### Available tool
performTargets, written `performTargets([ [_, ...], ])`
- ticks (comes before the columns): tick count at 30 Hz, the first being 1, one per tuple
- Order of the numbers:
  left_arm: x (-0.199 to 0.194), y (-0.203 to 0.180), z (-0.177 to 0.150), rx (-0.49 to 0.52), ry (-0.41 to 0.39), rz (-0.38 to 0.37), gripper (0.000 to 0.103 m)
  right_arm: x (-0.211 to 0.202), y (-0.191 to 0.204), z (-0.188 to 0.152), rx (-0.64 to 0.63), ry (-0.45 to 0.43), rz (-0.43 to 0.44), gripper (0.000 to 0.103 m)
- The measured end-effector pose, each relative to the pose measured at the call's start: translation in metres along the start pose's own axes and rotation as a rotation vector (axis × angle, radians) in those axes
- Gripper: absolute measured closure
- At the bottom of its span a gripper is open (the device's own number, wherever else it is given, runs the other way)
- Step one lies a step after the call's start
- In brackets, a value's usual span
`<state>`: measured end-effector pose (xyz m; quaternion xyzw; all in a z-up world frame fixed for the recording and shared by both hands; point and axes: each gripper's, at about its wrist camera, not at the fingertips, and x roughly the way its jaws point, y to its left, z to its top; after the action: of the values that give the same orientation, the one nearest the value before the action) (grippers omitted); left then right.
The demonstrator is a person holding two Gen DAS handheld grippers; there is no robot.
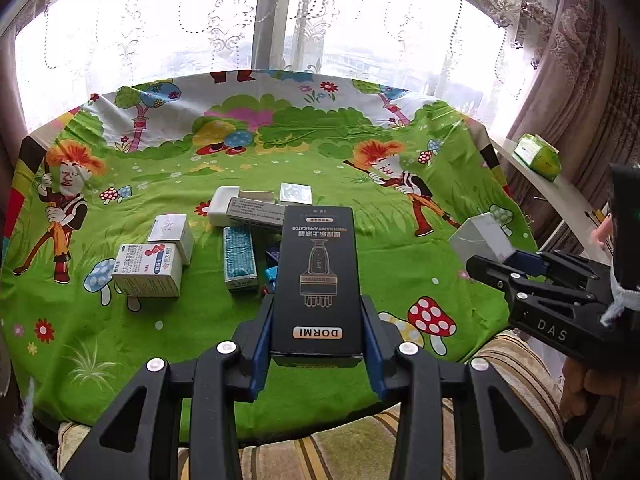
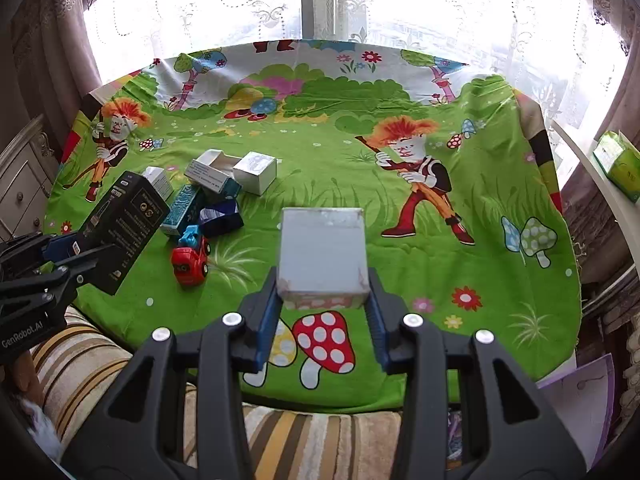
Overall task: Organize rigid objects
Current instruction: 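Carry the DORMI box and white box into the purple-rimmed box and open both tools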
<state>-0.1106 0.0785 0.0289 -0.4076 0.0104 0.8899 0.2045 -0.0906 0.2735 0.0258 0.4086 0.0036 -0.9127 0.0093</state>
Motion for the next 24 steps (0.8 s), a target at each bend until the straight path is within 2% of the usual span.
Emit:
performTargets([
  [15, 0.012, -0.125, -0.006, 0.223, 0.098, -0.225, 0.063, -0.056, -0.115, -0.066, 0.202, 0.025, -0.148, 0.059],
  [24, 0.014, -0.198, -0.021, 0.354, 0.169, -0.363, 0.063, -0.084, -0.167, -0.102, 0.278, 0.054, -0.243, 0.059],
])
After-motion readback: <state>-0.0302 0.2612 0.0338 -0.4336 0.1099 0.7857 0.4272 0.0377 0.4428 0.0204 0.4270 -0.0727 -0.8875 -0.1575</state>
